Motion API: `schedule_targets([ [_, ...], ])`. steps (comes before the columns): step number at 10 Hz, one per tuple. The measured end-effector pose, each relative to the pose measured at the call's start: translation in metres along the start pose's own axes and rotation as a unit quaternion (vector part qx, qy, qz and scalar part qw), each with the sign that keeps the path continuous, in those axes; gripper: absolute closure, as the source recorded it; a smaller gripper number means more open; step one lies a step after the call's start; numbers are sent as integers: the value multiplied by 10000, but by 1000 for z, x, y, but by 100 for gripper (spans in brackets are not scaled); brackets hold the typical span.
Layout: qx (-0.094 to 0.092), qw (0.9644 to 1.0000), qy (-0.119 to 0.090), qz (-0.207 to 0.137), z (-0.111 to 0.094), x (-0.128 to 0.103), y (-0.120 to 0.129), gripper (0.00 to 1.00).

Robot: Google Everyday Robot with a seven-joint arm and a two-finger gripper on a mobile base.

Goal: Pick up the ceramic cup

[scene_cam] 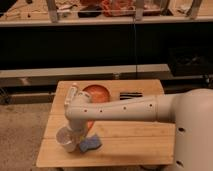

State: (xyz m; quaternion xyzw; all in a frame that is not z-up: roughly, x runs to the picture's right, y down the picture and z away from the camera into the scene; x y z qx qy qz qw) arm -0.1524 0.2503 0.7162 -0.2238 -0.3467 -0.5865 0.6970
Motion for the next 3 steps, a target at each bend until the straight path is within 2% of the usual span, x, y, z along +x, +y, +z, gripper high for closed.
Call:
schedule_targets([
  [3,-35,10000,51,-34,-12,4,-1,100],
])
